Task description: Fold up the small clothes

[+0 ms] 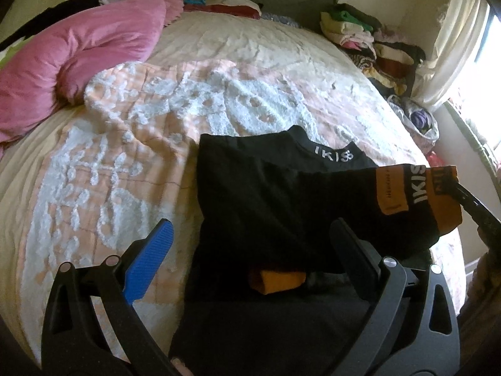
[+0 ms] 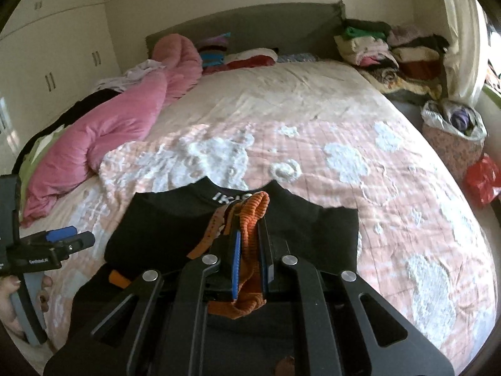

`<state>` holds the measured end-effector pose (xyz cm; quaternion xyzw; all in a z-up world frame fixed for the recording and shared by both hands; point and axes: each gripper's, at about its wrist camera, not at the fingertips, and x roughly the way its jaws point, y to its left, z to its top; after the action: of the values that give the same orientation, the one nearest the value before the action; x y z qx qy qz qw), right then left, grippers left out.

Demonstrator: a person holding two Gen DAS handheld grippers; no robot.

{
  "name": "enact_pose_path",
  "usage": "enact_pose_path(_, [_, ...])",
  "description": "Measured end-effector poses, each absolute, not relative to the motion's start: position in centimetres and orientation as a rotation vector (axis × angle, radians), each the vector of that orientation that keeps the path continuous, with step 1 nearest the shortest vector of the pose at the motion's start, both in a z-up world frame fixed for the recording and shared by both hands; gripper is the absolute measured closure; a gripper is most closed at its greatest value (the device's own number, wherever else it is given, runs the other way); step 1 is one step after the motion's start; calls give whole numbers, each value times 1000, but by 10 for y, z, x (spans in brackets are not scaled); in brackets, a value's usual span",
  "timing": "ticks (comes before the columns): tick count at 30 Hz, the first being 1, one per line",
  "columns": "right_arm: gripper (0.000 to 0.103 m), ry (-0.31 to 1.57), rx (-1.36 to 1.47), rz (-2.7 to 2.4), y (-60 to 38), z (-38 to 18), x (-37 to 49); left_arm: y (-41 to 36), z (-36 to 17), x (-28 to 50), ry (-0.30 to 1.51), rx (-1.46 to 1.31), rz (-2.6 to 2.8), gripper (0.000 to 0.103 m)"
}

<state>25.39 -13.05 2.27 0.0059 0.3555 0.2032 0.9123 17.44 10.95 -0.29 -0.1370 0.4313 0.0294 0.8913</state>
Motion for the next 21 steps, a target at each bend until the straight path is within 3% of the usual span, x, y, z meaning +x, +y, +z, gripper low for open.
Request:
enact_pose_path(13, [92, 756, 54, 376, -143, 9, 257, 83, -21, 200, 943, -257, 10, 10])
enact_pose_path(14, [91, 752, 59, 367, -144, 10, 257, 81, -22, 201, 943, -249, 7, 10])
enact_pose_path(16, [76, 746, 79, 360, -150, 12, 255, 76, -22, 203, 945, -225, 4, 10])
enact_pose_path(21, [71, 772, 95, 381, -154, 8, 246, 69, -28, 207, 963, -209, -9, 10])
